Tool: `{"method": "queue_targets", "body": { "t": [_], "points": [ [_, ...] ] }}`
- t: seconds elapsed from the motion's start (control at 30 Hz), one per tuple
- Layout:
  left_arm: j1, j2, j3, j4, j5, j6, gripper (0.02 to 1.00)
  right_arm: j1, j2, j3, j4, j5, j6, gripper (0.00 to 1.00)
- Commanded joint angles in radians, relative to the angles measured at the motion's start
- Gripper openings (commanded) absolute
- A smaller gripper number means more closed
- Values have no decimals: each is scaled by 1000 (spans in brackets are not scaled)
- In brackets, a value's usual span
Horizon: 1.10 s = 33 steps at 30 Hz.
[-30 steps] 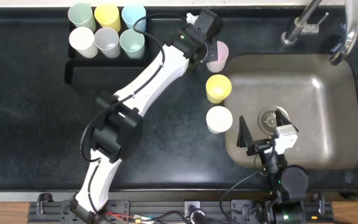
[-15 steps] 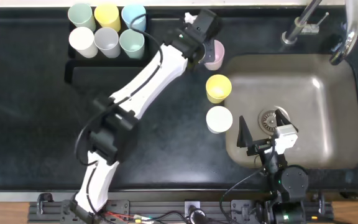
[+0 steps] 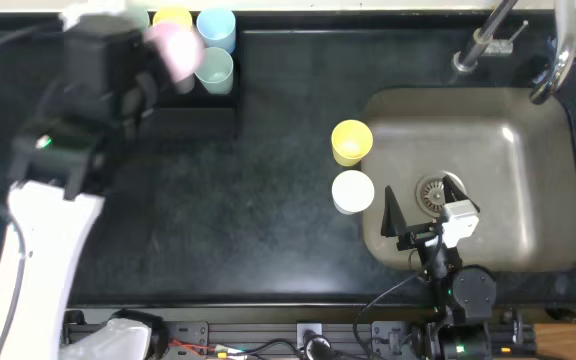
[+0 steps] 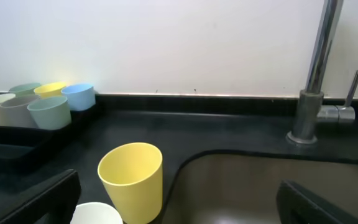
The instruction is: Store Cups
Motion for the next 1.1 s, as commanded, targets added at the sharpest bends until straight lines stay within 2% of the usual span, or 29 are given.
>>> {"method": "queue_targets", "body": {
  "t": [0.03, 0.13, 0.27, 0.63, 0.93, 1.1],
  "points": [
    [197, -32, -174, 10, 138, 136, 34, 6, -11, -13, 5, 8, 3, 998],
    [313, -17, -244, 51, 225, 210, 34, 6, -11, -13, 5, 8, 3, 998],
    [369, 55, -278, 107, 221, 229, 34, 6, -11, -13, 5, 8, 3, 998],
    [376, 265, -278, 300, 209, 240, 34, 6, -11, -13, 5, 8, 3, 998],
    [375, 337, -278, 334, 206, 240, 34, 6, -11, -13, 5, 8, 3, 998],
    [372, 360, -278, 334, 206, 238, 119, 6, -11, -13, 5, 8, 3, 998]
  ]
}}
